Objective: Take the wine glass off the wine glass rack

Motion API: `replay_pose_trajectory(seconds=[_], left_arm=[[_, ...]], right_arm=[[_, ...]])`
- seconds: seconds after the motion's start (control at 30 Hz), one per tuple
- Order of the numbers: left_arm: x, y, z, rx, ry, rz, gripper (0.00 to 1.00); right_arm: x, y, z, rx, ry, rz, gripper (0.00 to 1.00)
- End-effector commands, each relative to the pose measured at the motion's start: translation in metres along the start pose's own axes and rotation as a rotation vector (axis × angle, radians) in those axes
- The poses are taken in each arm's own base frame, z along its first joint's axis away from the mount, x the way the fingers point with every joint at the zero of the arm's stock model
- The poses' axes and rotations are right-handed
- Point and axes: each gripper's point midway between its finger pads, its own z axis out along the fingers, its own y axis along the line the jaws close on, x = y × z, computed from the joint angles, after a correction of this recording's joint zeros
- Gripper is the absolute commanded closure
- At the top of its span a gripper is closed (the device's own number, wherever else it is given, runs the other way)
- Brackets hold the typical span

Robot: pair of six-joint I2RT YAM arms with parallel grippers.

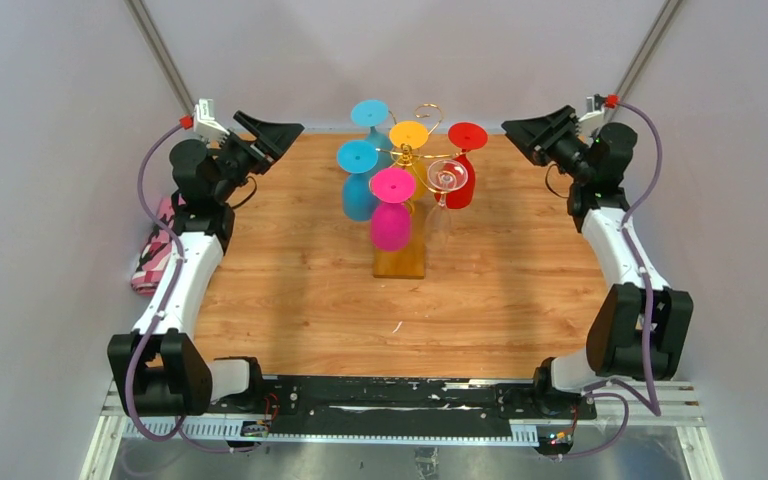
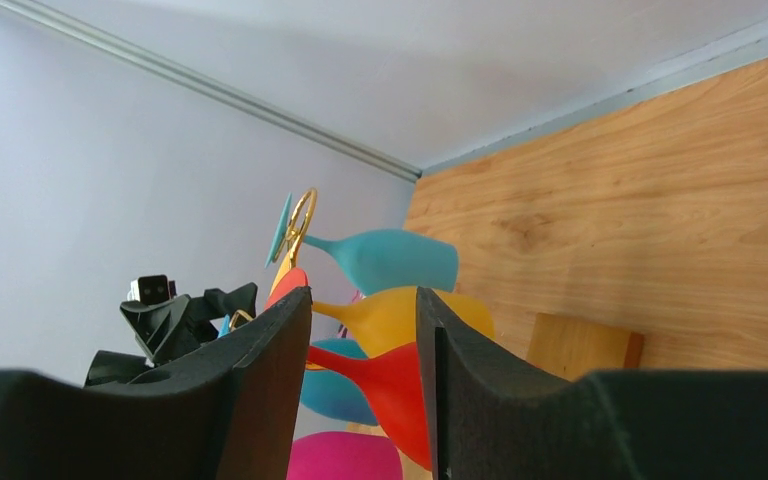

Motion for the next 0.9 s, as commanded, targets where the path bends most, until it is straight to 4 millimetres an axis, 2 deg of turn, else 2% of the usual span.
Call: replay_pose_trajectory(seconds=[0.0,0.13,0.33,0.57,0.6,0.83,0.87], left_arm=[[-0.001,-0.008,-0.006,0.03,-0.015,0.024,0.04],[0.002,-0.007,-0.007,0.034,0.0,0.022,0.04],[0.005,-0.002,-0.008,0.02,-0.002,0.021,0.04],[0.007,0.001,-0.007,0.014,0.004,0.013,0.04],[0.007,0.002,-0.008,0.013,0.004,0.012,0.04],[0.009,0.006,-0.007,0.002,0.004,0.002,0.04],[0.009,0.006,-0.007,0.002,0.005,0.0,0.04]], right_arm=[[0.019,0.025,0.021,-0.081,0.082,-0.009,0.54],[0.026,0.029,0.03,-0.097,0.103,0.0,0.55],[0.032,0.039,0.032,-0.13,0.125,0.012,0.56],[0.035,0.048,0.025,-0.143,0.129,0.023,0.56],[0.045,0.054,0.027,-0.159,0.153,0.028,0.57],[0.06,0.064,0.02,-0.181,0.188,0.049,0.58],[0.061,0.065,0.019,-0.181,0.189,0.05,0.6]])
